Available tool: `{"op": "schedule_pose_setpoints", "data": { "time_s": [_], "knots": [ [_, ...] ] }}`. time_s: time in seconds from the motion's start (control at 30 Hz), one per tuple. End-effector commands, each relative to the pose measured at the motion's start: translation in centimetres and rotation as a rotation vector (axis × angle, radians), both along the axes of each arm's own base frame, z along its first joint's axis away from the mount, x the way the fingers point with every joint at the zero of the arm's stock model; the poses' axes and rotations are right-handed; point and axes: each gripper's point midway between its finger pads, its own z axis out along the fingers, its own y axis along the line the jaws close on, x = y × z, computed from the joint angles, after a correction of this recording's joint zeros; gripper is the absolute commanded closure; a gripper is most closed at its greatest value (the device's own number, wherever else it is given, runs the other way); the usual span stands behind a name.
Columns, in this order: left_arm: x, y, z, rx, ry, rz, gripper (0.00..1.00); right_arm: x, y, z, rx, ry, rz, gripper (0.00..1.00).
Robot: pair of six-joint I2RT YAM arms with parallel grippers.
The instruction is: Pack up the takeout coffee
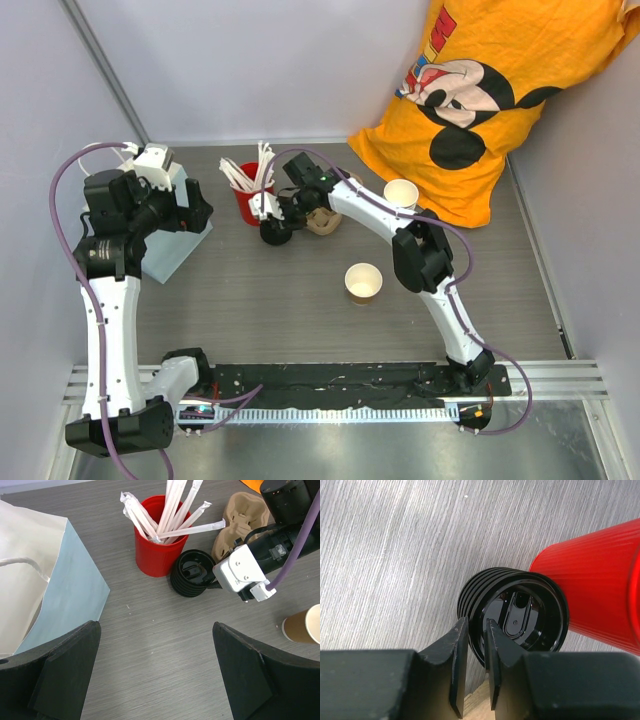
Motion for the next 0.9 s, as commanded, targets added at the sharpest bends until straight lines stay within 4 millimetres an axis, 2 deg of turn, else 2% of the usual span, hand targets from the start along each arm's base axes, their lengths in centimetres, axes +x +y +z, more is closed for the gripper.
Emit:
{"op": "schedule_pose_setpoints", "data": {
  "time_s": [0.0,0.07,0.4,0.5,0.7,0.87],
  "knots": [
    [0.6,0.1,1.0,0.000,-0.049,-0.003,0.00,0.2,1.1,1.3,0.031,-0.030,0.016,0.73],
    [0.6,0.1,1.0,0.000,-0.049,-0.005,0.00,0.3,1.1,1.3,0.030,-0.031,0.013,0.71],
    [0.6,0.1,1.1,0.001,-0.051,-0.002,0.00,0.1,1.0,0.8,0.017,-0.028,0.017,0.71],
    [0.6,0.1,0.9,0.000,-0.047,0.000,0.00,0.1,1.0,0.8,0.017,-0.027,0.019,0.73],
    [0.6,0.1,0.9,0.000,-0.047,-0.002,0.00,0.3,1.3,1.5,0.030,-0.029,0.011,0.84],
    [0.6,0.1,0.9,-0.001,-0.047,0.001,0.00,0.2,1.5,2.4,0.047,-0.030,0.009,0.86]
  ]
}}
